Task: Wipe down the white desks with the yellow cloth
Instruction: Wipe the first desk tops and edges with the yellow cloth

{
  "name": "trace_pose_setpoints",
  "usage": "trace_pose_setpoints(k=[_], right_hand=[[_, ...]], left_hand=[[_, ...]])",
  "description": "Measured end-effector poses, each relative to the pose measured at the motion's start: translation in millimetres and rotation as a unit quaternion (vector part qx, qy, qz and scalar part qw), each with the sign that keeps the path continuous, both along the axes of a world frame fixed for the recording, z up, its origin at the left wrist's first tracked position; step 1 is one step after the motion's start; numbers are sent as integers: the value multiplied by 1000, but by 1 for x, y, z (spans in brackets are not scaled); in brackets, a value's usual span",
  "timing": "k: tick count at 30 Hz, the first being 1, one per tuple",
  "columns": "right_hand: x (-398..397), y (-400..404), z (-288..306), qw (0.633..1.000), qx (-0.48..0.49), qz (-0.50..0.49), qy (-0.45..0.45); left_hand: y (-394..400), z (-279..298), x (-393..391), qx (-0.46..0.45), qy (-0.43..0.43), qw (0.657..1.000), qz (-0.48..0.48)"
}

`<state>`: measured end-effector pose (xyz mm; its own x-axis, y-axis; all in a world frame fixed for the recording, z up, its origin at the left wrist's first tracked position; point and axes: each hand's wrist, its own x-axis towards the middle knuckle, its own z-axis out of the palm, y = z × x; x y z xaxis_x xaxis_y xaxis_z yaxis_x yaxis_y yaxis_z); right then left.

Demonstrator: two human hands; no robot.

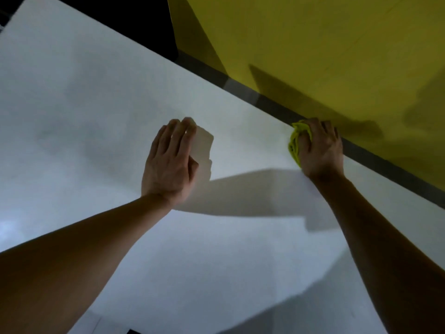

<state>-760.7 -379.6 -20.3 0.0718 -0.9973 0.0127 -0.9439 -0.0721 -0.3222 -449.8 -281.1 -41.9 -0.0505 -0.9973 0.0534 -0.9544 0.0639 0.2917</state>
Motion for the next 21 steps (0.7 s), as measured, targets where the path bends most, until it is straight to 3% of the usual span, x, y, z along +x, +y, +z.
trace_pose_setpoints(k=[7, 10, 15, 21], right_hand=[[158, -52, -10, 999, -6, 41, 12], [179, -64, -9, 998, -4, 69, -2], [127, -45, -14, 998, -19, 54, -39], [-3, -3, -13, 999, -10, 16, -41]], left_hand=[[-1, 0, 2, -3, -12, 1000, -4], [-2, 1, 3, -10, -9, 1000, -7], [0, 6, -3, -6, -13, 1000, 3], [7, 16, -64, 37, -26, 996, 76]])
